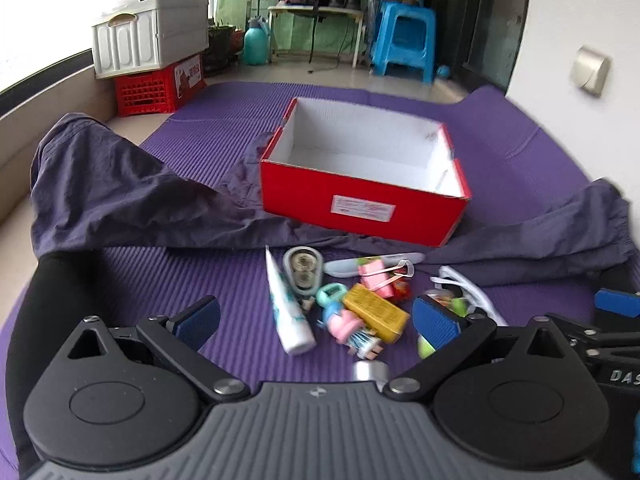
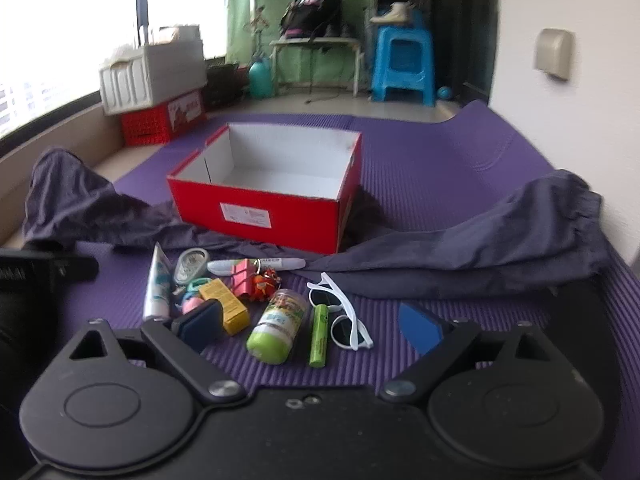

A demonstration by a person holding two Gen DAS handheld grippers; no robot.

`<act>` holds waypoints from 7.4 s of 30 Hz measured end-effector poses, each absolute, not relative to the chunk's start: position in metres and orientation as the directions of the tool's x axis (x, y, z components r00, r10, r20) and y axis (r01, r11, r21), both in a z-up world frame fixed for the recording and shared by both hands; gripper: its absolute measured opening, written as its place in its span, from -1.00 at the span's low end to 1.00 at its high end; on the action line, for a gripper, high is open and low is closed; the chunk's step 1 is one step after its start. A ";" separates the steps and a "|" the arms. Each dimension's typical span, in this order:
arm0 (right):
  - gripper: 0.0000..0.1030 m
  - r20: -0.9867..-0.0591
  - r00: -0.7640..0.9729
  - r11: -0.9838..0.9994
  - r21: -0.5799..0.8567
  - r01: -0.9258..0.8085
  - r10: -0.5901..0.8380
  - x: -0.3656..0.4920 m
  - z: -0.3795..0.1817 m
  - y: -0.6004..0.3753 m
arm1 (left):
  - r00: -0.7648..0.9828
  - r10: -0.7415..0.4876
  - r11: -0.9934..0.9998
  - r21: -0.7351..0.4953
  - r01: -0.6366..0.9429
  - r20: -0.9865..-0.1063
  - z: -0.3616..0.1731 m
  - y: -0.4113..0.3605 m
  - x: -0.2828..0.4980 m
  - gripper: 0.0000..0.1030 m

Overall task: Organize rigid objects
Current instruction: 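Grasp the white toothpaste tube with the left gripper while the right grasps the white sunglasses, then carry the tube and sunglasses into the red shoebox and open both grippers, then withdraw both tools from the shoebox back over the items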

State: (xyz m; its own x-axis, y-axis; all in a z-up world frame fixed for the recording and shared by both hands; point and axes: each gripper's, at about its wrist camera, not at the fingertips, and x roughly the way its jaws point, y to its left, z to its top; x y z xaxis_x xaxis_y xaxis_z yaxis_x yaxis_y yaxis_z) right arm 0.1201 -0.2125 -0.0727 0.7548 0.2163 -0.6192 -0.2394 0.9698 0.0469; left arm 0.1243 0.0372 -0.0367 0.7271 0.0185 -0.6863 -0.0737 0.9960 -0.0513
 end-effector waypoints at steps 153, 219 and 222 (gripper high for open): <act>0.14 -0.715 0.587 0.918 0.211 -0.337 0.380 0.403 -0.104 -0.143 | 0.437 -0.066 0.996 -0.036 0.076 -0.897 -0.090 0.048 0.470 -0.47; 0.99 -0.605 0.687 0.913 0.204 -0.354 0.402 0.141 -0.015 -0.221 | 0.729 -0.105 0.994 -0.097 0.054 -0.677 0.007 0.022 0.127 1.00; 0.99 -0.601 0.689 0.912 0.211 -0.352 0.405 0.136 -0.016 -0.224 | 0.738 -0.100 0.994 -0.098 0.046 -0.667 0.002 0.024 0.118 1.00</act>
